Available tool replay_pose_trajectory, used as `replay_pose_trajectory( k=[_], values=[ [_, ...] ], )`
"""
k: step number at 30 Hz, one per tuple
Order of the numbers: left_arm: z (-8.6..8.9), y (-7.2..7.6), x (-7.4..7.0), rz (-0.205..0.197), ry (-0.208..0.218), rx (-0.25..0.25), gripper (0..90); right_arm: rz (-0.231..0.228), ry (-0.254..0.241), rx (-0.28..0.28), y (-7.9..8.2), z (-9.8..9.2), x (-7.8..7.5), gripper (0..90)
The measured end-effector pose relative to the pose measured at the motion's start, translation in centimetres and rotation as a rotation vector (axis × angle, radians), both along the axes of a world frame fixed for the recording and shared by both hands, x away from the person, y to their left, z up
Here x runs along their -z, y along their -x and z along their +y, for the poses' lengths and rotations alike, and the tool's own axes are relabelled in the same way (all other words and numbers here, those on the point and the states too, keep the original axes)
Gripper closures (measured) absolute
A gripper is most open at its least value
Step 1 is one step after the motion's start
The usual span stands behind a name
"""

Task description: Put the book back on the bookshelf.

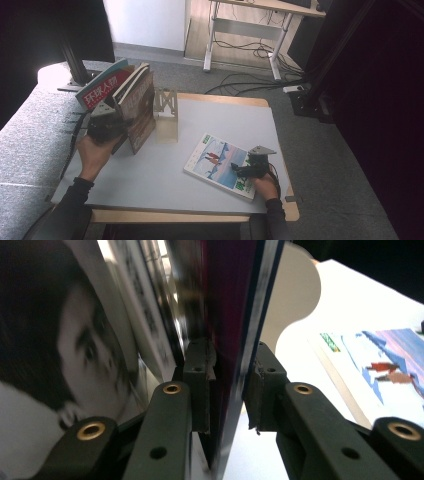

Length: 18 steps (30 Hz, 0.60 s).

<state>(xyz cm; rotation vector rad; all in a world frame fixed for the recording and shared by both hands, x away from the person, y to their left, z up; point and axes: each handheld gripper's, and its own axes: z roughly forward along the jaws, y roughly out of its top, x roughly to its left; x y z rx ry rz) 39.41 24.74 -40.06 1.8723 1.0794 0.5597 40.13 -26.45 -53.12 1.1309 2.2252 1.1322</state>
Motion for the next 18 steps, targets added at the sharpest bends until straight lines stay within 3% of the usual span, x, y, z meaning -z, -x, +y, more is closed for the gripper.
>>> replay_pose_trajectory(
  k=[9, 11, 15, 18],
  values=[
    [0.2, 0.8, 2.9, 0.048, -0.026, 0.001, 75.4, 0.000, -0.001, 0.000, 0.0, 0.0, 0.0, 0.0],
    [0.1, 1.0, 3.4, 0.054, -0.054, 0.000, 76.7, -0.001, 0.000, 0.000, 0.0, 0.0, 0.0, 0.0],
    [0.0, 1.0, 4.4, 0.079, -0.055, 0.003, 81.1, 0.000, 0.000, 0.000, 0.0, 0.0, 0.0, 0.0],
    [-0.1, 1.0, 4.7, 0.070, -0.058, -0.007, 82.8, 0.000, -0.001, 0.000, 0.0, 0.0, 0.0, 0.0]
  ],
)
